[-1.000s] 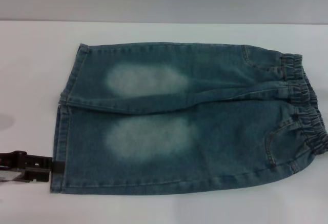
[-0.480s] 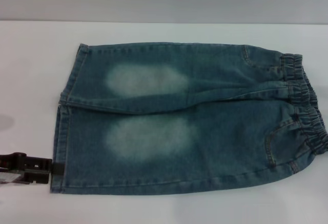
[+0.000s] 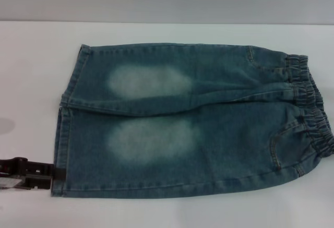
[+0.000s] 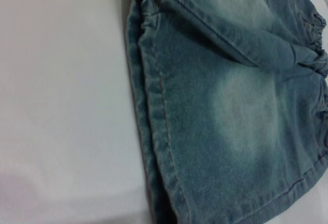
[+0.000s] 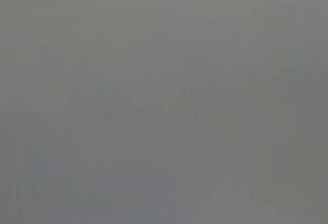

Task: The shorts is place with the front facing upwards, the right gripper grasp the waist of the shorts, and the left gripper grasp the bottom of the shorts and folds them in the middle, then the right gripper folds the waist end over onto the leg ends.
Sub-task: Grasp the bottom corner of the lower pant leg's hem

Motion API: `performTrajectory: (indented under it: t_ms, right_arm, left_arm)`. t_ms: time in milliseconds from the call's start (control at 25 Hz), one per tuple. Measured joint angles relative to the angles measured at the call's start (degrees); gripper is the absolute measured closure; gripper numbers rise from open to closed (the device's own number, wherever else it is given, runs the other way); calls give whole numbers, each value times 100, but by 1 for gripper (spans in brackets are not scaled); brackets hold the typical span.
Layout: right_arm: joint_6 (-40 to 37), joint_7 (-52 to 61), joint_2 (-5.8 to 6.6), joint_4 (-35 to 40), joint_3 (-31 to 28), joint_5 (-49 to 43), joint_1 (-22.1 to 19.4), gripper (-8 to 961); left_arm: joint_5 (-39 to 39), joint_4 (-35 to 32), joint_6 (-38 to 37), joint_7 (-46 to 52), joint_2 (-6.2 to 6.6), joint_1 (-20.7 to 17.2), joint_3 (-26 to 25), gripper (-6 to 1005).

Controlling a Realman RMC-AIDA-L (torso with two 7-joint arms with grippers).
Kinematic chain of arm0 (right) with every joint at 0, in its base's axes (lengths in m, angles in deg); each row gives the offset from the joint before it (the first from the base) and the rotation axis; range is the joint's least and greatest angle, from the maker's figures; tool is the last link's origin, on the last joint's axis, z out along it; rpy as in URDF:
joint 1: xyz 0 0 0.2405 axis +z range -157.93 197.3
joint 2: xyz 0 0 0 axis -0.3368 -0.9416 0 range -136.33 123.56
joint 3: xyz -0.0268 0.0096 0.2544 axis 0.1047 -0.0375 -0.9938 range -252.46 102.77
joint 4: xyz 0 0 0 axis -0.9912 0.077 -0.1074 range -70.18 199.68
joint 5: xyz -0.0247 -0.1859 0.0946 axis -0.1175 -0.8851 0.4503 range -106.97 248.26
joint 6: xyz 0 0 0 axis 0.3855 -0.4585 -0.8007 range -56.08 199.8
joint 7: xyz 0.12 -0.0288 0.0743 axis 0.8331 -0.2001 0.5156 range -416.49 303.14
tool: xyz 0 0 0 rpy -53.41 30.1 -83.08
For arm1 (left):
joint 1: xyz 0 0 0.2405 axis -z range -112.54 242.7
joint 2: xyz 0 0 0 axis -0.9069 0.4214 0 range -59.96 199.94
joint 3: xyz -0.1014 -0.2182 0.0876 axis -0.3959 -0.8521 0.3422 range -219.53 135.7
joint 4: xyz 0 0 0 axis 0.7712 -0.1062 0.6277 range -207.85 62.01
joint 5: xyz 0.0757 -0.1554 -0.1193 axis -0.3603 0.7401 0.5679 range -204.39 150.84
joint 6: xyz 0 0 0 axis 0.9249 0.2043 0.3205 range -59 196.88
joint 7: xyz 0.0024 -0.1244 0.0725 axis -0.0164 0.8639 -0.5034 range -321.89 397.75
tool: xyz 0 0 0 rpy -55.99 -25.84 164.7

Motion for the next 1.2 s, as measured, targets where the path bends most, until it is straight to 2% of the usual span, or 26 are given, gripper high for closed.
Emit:
performTrajectory:
  t_ms: [1200]
  right_arm:
    - [-14, 3, -9, -53, 70, 0, 14, 414]
  left_arm:
    - [-211, 0, -40, -8, -7, 109, -4, 276]
